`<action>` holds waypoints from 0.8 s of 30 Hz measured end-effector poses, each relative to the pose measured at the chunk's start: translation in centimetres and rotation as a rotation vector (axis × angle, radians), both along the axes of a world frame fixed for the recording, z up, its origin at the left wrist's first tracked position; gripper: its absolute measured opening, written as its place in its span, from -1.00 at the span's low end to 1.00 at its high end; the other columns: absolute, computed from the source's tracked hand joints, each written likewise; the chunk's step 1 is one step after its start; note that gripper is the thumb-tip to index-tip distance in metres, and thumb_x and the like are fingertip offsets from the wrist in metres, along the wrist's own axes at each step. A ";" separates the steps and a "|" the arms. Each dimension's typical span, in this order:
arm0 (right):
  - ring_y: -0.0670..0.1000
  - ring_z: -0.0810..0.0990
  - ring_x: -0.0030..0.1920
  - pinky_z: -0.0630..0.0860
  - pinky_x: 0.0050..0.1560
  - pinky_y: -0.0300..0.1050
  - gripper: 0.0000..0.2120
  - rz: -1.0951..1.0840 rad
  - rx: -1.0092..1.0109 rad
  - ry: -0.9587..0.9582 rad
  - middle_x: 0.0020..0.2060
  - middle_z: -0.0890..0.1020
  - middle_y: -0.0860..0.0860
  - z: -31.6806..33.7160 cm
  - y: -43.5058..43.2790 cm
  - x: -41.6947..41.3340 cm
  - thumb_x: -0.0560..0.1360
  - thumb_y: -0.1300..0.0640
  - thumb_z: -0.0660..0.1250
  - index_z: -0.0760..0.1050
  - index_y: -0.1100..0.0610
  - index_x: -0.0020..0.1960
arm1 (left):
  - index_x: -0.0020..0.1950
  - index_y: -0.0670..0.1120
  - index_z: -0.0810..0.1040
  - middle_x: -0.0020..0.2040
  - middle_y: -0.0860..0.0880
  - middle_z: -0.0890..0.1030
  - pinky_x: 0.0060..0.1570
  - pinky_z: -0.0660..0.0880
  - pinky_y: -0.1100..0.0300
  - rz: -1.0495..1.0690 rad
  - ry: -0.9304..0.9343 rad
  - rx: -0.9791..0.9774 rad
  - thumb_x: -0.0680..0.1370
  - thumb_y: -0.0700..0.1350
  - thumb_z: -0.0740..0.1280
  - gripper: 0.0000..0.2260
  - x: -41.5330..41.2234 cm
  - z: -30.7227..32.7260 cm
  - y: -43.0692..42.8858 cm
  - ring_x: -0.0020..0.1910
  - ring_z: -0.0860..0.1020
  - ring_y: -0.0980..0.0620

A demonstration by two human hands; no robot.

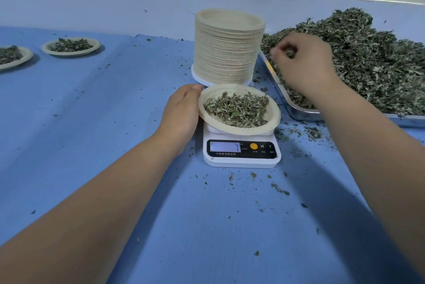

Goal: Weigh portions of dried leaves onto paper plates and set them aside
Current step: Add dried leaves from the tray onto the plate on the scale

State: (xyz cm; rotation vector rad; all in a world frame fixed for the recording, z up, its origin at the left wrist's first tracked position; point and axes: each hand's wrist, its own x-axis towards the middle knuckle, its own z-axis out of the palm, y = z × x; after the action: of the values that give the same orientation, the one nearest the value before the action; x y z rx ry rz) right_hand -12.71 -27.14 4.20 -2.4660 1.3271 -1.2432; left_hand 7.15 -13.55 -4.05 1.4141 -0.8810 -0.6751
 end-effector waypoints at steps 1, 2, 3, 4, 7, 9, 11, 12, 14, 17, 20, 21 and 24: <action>-0.03 0.60 -0.20 0.58 -0.06 -0.10 -0.88 -0.080 0.004 0.045 -0.17 0.64 -0.11 -0.5 -0.9 -1.3 0.57 -0.02 0.32 0.62 -0.03 -0.03 | -0.22 0.13 0.63 -0.24 0.16 0.63 0.11 0.51 -0.11 0.004 -0.007 0.001 0.51 0.07 0.18 -0.75 -0.1 0.0 0.0 -0.10 0.58 0.03; 0.02 0.59 -0.16 0.58 -0.05 -0.06 -0.86 -0.148 0.046 0.123 -0.13 0.64 -0.06 -1.1 -1.6 -2.6 0.57 -0.02 0.31 0.61 0.00 0.01 | -0.19 0.16 0.64 -0.20 0.16 0.65 0.15 0.52 -0.11 0.008 -0.013 0.000 0.51 0.08 0.18 -0.76 -0.2 0.0 0.1 -0.05 0.61 0.04; 0.06 0.58 -0.13 0.57 -0.04 -0.04 -0.84 -0.196 0.129 0.217 -0.08 0.65 0.00 -1.8 -2.3 -3.5 0.58 -0.03 0.30 0.60 0.02 0.05 | -0.16 0.18 0.64 -0.16 0.16 0.67 0.18 0.53 -0.12 0.011 -0.017 -0.001 0.52 0.09 0.18 -0.76 -0.2 0.1 0.1 -0.01 0.62 0.04; 0.09 0.57 -0.11 0.56 -0.03 -0.02 -0.81 -0.225 0.234 0.310 -0.04 0.65 0.05 -2.4 -2.7 -4.3 0.60 -0.04 0.29 0.57 0.04 0.08 | -0.15 0.18 0.64 -0.13 0.16 0.67 0.19 0.52 -0.14 0.013 -0.018 -0.001 0.52 0.08 0.18 -0.76 -0.2 0.1 0.1 0.01 0.62 0.03; 0.08 0.54 -0.19 0.50 -0.17 -0.04 -0.75 -0.221 0.402 0.424 -0.09 0.62 0.10 -3.6 -2.5 -5.4 0.65 -0.07 0.20 0.52 0.07 0.13 | -0.14 0.20 0.66 -0.10 0.17 0.68 0.22 0.52 -0.13 0.012 -0.010 0.006 0.53 0.09 0.18 -0.76 -0.2 0.1 0.2 0.04 0.63 0.06; 0.08 0.55 -0.26 0.46 -0.29 -0.08 -0.72 -0.196 0.345 0.401 -0.21 0.59 0.07 -3.8 -1.0 -5.6 0.67 -0.08 0.14 0.51 0.07 0.13 | -0.12 0.19 0.66 -0.08 0.17 0.69 0.22 0.52 -0.13 0.002 -0.004 0.009 0.54 0.08 0.18 -0.75 -0.3 0.1 0.2 0.05 0.63 0.07; 0.11 0.55 -0.28 0.46 -0.30 -0.05 -0.70 -0.145 0.202 0.382 -0.23 0.60 0.07 -4.0 1.2 -5.5 0.67 -0.10 0.11 0.51 0.07 0.13 | -0.11 0.19 0.65 -0.06 0.18 0.68 0.24 0.51 -0.10 -0.005 -0.011 0.007 0.57 0.07 0.17 -0.75 -0.3 0.1 0.3 0.05 0.62 0.11; 0.13 0.55 -0.25 0.48 -0.23 -0.01 -0.68 -0.101 0.134 0.366 -0.17 0.62 0.07 -4.1 2.4 -5.2 0.67 -0.11 0.11 0.51 0.07 0.16 | -0.08 0.20 0.64 -0.05 0.21 0.68 0.25 0.50 -0.05 -0.009 -0.025 0.005 0.58 0.07 0.17 -0.76 -0.3 0.1 0.3 0.06 0.61 0.17; 0.10 0.52 -0.24 0.47 -0.09 0.03 -0.64 0.010 0.060 0.321 -0.12 0.57 0.03 -4.1 4.9 -4.5 0.67 -0.14 0.08 0.50 0.06 0.24 | 0.08 0.19 0.60 0.00 0.27 0.64 0.29 0.46 0.08 -0.029 -0.050 0.009 0.62 0.07 0.15 -0.77 -0.3 0.0 0.4 0.09 0.57 0.28; 0.03 0.48 -0.22 0.33 0.37 0.14 -0.58 0.077 0.024 0.382 -0.20 0.49 -0.09 -4.3 7.4 -3.7 0.67 -0.18 0.01 0.49 0.04 0.25 | 0.31 0.19 0.52 0.04 0.41 0.52 0.17 0.35 0.35 -0.064 -0.092 0.017 0.66 0.07 0.13 -0.72 -0.4 0.1 0.7 0.10 0.45 0.49; 0.09 0.61 -0.12 0.02 0.57 0.16 -0.48 0.037 0.064 0.478 -0.19 0.61 -0.02 -4.4 8.0 -3.0 0.65 -0.24 -0.07 0.48 0.07 0.24 | 0.40 0.13 0.49 0.17 0.35 0.52 0.17 0.30 0.35 -0.074 -0.117 0.042 0.66 0.09 0.12 -0.66 -0.5 0.2 0.8 0.18 0.44 0.41; 0.10 0.62 -0.12 -0.03 0.58 0.15 -0.46 0.037 0.087 0.481 -0.19 0.62 -0.01 -4.4 7.9 -2.8 0.64 -0.25 -0.09 0.48 0.08 0.24 | 0.43 0.11 0.47 0.24 0.29 0.51 0.23 0.29 0.31 -0.076 -0.109 0.057 0.66 0.11 0.12 -0.63 -0.6 0.2 0.8 0.22 0.44 0.35; 0.01 0.61 -0.19 -0.03 0.59 0.13 -0.51 0.062 0.138 0.400 -0.33 0.58 -0.08 -4.8 7.9 -2.2 0.65 -0.25 -0.05 0.47 0.08 0.15 | 0.39 0.11 0.49 0.35 0.16 0.52 0.42 0.32 0.10 -0.049 0.028 0.092 0.64 0.12 0.16 -0.65 -1.0 0.6 0.7 0.32 0.48 0.16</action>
State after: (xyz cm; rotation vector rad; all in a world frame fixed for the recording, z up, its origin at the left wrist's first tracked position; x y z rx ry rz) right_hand -14.92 -19.21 -0.64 -2.7217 1.3458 -0.6380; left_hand 6.15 -12.81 -3.41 1.4650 -0.8743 -0.7792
